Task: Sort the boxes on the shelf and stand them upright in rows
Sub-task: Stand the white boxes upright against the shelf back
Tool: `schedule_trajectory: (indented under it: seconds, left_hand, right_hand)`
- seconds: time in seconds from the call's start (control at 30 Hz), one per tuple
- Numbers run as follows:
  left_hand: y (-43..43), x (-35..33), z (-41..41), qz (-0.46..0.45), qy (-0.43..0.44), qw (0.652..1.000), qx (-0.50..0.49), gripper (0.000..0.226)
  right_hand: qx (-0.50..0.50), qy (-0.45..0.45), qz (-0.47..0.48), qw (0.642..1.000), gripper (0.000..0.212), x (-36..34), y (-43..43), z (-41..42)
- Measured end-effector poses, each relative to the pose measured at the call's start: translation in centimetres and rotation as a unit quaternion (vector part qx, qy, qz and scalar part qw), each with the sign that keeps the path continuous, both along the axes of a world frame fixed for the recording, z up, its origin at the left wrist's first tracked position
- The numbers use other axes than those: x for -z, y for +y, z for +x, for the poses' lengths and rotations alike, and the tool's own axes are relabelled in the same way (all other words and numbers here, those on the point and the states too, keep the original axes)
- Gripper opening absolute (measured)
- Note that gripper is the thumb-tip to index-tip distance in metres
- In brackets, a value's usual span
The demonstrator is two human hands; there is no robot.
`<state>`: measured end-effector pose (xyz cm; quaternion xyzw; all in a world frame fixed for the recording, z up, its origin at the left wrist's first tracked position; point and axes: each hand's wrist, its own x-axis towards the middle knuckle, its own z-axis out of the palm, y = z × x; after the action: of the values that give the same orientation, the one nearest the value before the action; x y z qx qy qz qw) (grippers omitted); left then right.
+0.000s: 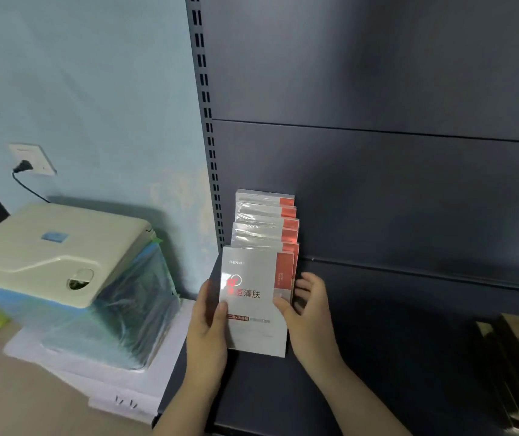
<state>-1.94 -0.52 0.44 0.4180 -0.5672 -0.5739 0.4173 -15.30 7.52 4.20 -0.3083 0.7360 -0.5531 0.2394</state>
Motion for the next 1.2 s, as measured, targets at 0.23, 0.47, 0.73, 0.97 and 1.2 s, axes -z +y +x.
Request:
schedule_trajectory:
  seconds: [0.23, 0.47, 0.73, 0.97, 1.2]
  left_hand:
    - [-2.6, -1.5, -1.7, 0.059, 0.045, 0.98, 0.182, 0.05]
    - [-5.1, -1.7, -2.8, 0.205, 0.057, 0.966, 0.145, 0.058]
    - [-6.3, -1.8, -2.9, 0.214, 0.04, 0.96, 0.175, 0.063]
    - [-8.0, -4.0, -4.2, 0.2, 0.089, 0.962, 0.161, 0.052]
    - [-8.7, -3.5, -4.5, 0.238, 0.068, 0.957, 0.155, 0.058]
  right_hand:
    - [-0.122, -0.182, -0.06, 0.974, 0.053, 0.4, -1.2, -0.8]
    - [-0.099, -0.206, -0.067, 0.971, 0.061, 1.2, -3.2, -1.4]
    - [-0.093, -0.197, -0.048, 0.975, 0.077, 1.6, -4.2, -1.7]
    - [-0.11, -0.221, -0.068, 0.967, 0.094, 1.3, -4.7, -3.5]
    - [-0.125, -0.236, -0.089, 0.96, 0.083, 1.9, -5.5, -3.1]
